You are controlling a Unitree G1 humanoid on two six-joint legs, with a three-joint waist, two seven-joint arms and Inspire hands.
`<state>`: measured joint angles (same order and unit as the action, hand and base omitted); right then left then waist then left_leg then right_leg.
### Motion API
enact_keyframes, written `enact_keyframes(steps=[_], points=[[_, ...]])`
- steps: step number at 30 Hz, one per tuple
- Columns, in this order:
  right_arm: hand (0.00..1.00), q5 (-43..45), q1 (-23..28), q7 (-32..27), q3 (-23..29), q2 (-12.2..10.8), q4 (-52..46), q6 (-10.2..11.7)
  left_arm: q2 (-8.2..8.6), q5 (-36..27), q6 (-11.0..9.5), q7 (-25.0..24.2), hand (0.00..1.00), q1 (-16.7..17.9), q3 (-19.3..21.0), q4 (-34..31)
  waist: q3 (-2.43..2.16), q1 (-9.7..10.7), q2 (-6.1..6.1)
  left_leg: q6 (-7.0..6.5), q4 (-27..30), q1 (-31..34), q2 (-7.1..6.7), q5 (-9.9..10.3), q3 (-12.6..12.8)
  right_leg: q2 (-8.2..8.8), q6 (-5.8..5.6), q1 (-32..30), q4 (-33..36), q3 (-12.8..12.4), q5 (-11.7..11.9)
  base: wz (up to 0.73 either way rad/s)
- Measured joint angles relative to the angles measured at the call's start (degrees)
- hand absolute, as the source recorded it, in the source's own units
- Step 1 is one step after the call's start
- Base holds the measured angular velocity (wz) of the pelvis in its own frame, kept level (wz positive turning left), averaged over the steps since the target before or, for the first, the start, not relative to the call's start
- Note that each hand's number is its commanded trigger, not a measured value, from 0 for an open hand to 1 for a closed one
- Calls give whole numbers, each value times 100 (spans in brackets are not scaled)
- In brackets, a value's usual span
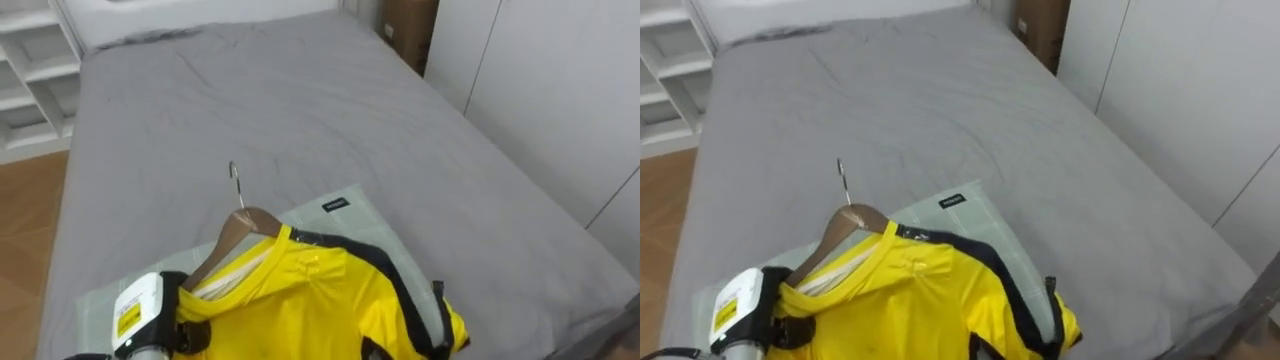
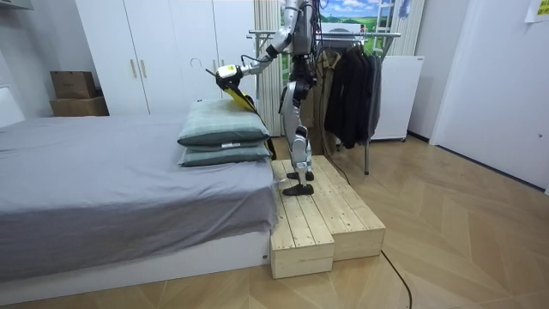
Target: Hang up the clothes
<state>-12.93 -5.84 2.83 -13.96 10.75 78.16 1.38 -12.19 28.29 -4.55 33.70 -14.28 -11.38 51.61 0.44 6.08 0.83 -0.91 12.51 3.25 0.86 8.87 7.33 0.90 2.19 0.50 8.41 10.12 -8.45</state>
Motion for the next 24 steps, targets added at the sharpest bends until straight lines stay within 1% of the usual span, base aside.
enact_keyframes(steps=[2,3,5,8,13,14,16,18,21,22,24], points=[[0,-22,89,-67,25,28,-32,1,-4,0,-8,1,100,63,-2,-81,0,-5,26,0,-31,-84,-12,1,-11,6,-3,76,-18,0,-12,2],[0,-36,103,-90,35,41,-32,-5,-4,0,-13,8,100,93,-6,-119,-13,-5,53,0,-53,-97,-18,1,-13,9,-4,86,-26,0,-13,0],[0,-70,103,-95,62,43,-35,-4,-4,0,-14,47,100,134,-6,-149,-24,-6,86,0,-78,-106,-25,0,-19,10,-4,85,-23,-3,-12,0],[0,-102,111,-95,61,43,-35,-3,-12,0,-19,96,100,299,-14,-336,-31,-4,98,0,-80,-166,-30,0,-19,9,-12,144,-25,-14,-17,0],[0,-101,141,-95,115,44,-68,5,-15,19,-36,119,100,378,-16,-469,-34,-10,108,0,-117,-300,-42,1,-20,8,-29,284,-67,-16,-30,0],[0,-101,145,-95,181,43,-74,9,-17,18,-35,118,100,397,-12,-565,-33,-8,111,0,-117,-299,-45,1,-24,5,-29,286,-71,-14,-30,0],[0,-91,176,-99,259,41,-76,38,-28,63,-32,118,100,518,1,-964,-32,-4,111,0,-116,-292,-51,1,-43,3,-30,286,-72,0,-30,4],[0,-60,215,-131,413,42,-77,45,-49,68,-66,146,100,582,1,-1494,-33,-13,112,0,-116,-299,-65,0,-71,0,-39,305,-71,11,-37,5],[0,-13,232,-141,448,42,-73,63,-79,72,-177,235,100,582,39,-1756,-32,-7,110,0,-125,-369,-72,1,-79,0,-48,374,-76,14,-43,0],[0,37,238,-138,526,39,-56,63,-79,95,-248,236,100,580,93,-1812,-31,4,110,0,-136,-411,-75,1,-84,0,-51,415,-83,15,-46,0],[0,77,252,-137,574,41,-46,61,-80,136,-269,236,100,580,176,-1867,-24,5,98,0,-166,-486,-79,1,-87,2,-48,456,-93,16,-57,0]])
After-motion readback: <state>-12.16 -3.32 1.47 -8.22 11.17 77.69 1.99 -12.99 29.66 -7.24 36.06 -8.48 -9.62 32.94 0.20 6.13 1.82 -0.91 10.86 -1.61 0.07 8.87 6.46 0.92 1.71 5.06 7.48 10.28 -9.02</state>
